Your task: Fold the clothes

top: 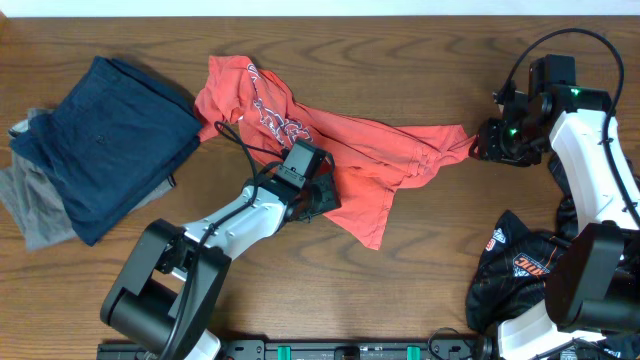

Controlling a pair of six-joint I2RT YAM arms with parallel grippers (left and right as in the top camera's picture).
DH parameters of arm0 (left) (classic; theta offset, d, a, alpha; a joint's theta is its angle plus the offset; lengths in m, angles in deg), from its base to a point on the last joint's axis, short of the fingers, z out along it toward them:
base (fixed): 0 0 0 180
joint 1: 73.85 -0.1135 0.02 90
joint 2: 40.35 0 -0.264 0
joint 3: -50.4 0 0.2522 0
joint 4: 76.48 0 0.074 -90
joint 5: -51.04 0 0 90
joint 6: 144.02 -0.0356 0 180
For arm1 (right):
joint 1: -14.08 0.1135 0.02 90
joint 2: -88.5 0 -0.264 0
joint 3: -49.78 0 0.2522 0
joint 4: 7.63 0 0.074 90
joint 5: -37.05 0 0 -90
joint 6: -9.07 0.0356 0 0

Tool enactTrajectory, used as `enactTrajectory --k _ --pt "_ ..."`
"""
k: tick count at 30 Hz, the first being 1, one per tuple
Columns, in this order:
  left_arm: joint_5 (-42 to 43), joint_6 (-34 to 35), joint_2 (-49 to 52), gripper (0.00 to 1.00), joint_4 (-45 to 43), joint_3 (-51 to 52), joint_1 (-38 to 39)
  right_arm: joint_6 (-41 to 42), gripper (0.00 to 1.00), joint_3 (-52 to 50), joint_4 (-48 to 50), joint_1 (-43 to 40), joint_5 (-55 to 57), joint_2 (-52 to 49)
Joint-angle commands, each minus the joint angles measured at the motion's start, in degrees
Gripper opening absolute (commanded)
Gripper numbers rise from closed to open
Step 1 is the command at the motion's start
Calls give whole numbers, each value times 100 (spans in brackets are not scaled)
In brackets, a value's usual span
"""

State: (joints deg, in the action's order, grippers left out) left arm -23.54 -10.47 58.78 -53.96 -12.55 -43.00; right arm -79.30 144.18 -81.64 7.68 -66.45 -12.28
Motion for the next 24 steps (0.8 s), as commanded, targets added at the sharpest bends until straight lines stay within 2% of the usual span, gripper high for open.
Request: enactTrajectory --k 1,4,8,11,14,19,24 --pt "-232 105 203 38 -68 122 -17 -85 47 0 0 44 -2 4" --pt "-568 -81 203 7 -328 122 -138 -85 47 0 -9 44 -2 4" --pt "-470 -326 125 6 -352 116 -343 -87 47 0 -24 39 7 4" --pt "-166 -769 -210 6 52 111 -503 -90 48 0 -50 39 24 4" --pt "-133 -1213 -898 6 1047 79 -704 -160 48 0 -166 42 17 4" --pt "-136 -1770 -2605 6 3211 61 -1222 -686 47 0 -588 74 -295 4" --pt "-378 -2085 -3965 6 4548 61 -1797 -1075 47 -24 -876 352 -514 4"
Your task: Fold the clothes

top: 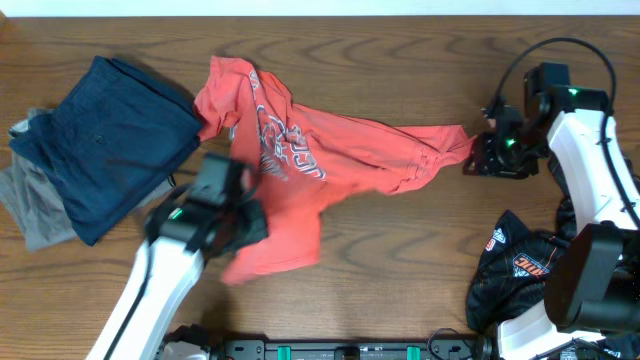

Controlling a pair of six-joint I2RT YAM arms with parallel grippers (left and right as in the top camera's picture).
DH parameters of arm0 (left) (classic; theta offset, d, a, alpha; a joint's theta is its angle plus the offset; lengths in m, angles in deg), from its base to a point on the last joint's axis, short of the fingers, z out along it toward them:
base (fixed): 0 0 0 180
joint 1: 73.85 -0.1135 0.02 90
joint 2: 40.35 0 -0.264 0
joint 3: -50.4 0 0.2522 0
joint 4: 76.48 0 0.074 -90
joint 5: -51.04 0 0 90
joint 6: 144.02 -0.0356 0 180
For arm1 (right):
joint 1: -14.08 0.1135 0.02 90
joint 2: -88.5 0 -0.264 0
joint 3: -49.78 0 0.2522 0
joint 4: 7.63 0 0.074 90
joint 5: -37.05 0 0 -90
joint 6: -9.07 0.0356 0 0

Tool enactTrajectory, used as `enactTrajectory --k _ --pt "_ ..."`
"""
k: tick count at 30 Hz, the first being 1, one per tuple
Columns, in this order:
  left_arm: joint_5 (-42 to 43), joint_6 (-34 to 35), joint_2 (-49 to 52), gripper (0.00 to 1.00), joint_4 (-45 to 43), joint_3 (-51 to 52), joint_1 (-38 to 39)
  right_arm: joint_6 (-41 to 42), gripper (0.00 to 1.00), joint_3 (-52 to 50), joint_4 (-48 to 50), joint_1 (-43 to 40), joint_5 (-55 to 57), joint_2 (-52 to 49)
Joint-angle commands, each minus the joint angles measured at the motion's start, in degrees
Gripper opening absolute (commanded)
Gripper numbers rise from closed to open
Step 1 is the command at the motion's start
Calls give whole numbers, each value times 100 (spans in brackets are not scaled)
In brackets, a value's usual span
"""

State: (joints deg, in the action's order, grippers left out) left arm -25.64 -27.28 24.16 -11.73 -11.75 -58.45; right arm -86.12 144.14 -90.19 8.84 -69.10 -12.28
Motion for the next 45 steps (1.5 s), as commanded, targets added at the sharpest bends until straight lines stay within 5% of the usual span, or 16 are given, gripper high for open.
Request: enactTrajectory --k 1,8,23,25,26,28,37,40,43,45 --pt "-234 -404 -741 6 535 -20 -385 -393 48 -22 -9 313 -251 4" --pt "-673 -404 -1670 6 984 -20 -1263 -162 60 -92 608 1047 190 -17" --pt "-671 -404 -1650 6 981 -17 -1812 267 55 -170 1609 1961 372 -1379" --pt "-673 -404 -1606 6 981 -17 -1812 286 38 -170 1725 2033 372 -1541" --pt "-673 -404 -1567 6 981 -17 -1812 321 11 -170 1808 2068 396 -1611" --pt "-673 -402 -1502 6 981 -17 -1812 669 1 -168 1952 2068 566 -1626" --pt "-673 -404 -1241 6 964 -17 -1812 2518 1 990 3071 1456 1611 -1099" --pt "-675 -404 -1211 6 940 -17 -1812 2750 18 1499 3309 1150 1587 -1088" --pt "-675 -404 -1209 6 938 -17 -1812 2745 24 1593 3289 896 1589 -1088" --pt "-675 -404 -1209 6 933 -17 -1812 2743 42 1587 2935 767 1604 -1095"
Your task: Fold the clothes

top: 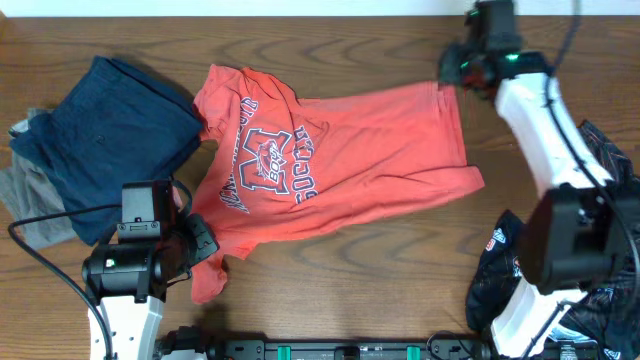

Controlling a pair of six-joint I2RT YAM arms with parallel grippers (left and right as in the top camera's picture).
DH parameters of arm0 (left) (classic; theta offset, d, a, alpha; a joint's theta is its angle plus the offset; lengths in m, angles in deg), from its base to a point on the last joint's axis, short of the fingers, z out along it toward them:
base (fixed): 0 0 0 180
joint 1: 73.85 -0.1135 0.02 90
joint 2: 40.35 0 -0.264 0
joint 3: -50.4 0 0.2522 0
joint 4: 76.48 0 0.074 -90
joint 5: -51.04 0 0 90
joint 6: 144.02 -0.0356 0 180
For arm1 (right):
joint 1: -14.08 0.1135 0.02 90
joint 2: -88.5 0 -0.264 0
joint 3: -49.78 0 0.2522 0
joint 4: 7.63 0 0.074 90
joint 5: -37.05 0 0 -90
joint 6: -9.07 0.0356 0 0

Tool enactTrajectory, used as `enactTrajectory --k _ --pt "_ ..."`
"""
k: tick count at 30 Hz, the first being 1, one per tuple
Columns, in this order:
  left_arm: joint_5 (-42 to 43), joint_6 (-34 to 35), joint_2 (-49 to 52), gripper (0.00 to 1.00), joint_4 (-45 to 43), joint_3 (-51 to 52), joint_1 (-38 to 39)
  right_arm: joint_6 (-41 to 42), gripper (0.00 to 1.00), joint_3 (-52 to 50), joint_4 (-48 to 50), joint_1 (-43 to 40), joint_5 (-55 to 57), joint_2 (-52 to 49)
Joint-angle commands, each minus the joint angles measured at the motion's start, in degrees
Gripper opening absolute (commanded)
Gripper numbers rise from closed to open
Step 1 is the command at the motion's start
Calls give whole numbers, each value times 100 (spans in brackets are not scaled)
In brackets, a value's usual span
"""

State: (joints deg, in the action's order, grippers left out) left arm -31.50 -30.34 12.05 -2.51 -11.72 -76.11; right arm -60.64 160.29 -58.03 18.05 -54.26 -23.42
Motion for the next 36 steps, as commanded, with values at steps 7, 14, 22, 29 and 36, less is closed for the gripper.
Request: enactTrajectory --k 7,14,22,29,36 --pt "-90 -98 2 6 -63 -20 -46 -127 37 -170 -2734 -420 308 15" --pt "-90 -98 2 6 -221 -20 -46 72 38 -1117 -3825 -433 208 28" --pt "-90 -98 2 6 -225 -20 -46 203 40 -2236 -3018 -433 -798 31" --pt "-90 -98 2 6 -267 -20 -46 380 44 -2863 -2046 -431 -793 31" --pt "-90 -98 2 6 -264 -20 -46 647 40 -3416 -1327 -433 -638 31"
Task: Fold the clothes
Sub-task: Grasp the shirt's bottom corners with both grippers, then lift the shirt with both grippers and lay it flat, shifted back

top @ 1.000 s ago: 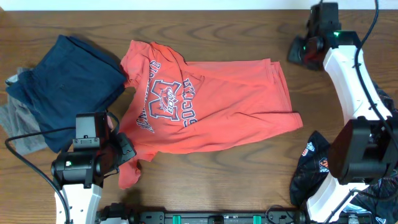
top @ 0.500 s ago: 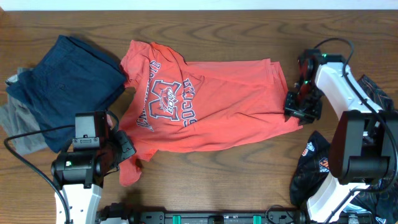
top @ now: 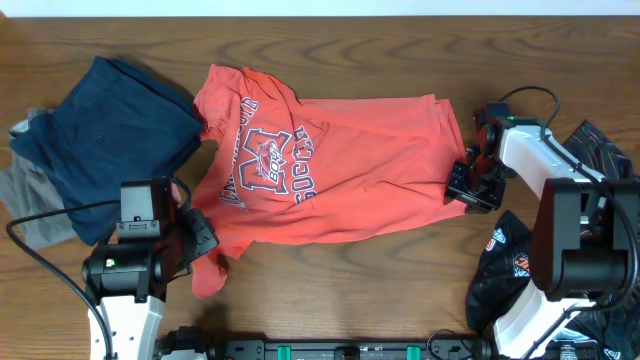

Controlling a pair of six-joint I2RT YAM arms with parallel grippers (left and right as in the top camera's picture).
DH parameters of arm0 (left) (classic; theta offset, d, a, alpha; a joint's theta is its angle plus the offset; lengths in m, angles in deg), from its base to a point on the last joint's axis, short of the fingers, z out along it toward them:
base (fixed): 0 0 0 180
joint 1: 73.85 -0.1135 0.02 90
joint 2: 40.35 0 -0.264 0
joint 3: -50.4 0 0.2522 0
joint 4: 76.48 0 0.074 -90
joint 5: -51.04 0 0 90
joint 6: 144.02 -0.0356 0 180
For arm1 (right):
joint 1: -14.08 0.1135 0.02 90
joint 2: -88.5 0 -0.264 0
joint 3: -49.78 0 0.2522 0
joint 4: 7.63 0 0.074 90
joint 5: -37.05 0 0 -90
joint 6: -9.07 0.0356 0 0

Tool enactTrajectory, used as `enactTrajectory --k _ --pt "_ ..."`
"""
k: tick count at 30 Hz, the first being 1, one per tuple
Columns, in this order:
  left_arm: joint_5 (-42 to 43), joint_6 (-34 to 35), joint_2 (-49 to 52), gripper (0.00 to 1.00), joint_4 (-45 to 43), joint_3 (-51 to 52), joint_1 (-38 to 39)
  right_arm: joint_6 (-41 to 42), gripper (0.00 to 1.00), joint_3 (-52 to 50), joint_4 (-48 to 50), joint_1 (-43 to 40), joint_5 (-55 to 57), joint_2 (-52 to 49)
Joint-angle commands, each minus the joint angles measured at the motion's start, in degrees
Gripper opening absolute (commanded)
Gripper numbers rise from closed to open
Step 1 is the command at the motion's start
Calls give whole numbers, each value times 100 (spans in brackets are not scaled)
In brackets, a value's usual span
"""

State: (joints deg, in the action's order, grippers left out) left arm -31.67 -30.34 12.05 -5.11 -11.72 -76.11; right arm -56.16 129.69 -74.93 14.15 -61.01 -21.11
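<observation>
An orange T-shirt point(top: 350, 160) with a white and navy print lies spread face up across the middle of the table. My left gripper point(top: 200, 243) is at its lower left corner, shut on the fabric, and a flap of orange cloth trails below it. My right gripper point(top: 462, 190) rests at the shirt's lower right corner with its fingers on the hem. The overhead view does not show whether its jaws are open or shut.
A folded navy garment point(top: 110, 140) lies at the left on top of a grey one point(top: 35, 215). A black printed garment point(top: 510, 270) is bunched at the right front, partly under the right arm. The table's front edge runs just below the left arm.
The right gripper was at the shirt's upper right corner near the far edge and is now at the lower right corner. The upper right corner lies flat. The left gripper has barely moved.
The shirt lay crumpled, with the left gripper at its middle and the right gripper holding its right end. Then the left gripper held fabric nearer the front left. By the third moment the shirt was spread open, print up. Now the right gripper is at the lower right corner.
</observation>
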Motion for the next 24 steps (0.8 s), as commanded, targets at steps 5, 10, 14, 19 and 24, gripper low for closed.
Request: enactTrajectory --k 5,10,14,19,24 --pt "-72 -96 2 6 -4 -20 -46 197 6 -535 769 -44 166 -201" --pt "-55 -103 2 6 -127 -20 -46 68 1 -376 767 -83 179 -85" --pt "267 -621 2 6 -435 -59 -44 -267 1 142 389 -177 179 348" --pt "428 -977 81 6 -509 -643 -44 -407 1 1082 -321 -374 179 1294" --pt "450 -1060 323 6 -374 -1805 -39 -570 1 1867 -957 -605 179 2267"
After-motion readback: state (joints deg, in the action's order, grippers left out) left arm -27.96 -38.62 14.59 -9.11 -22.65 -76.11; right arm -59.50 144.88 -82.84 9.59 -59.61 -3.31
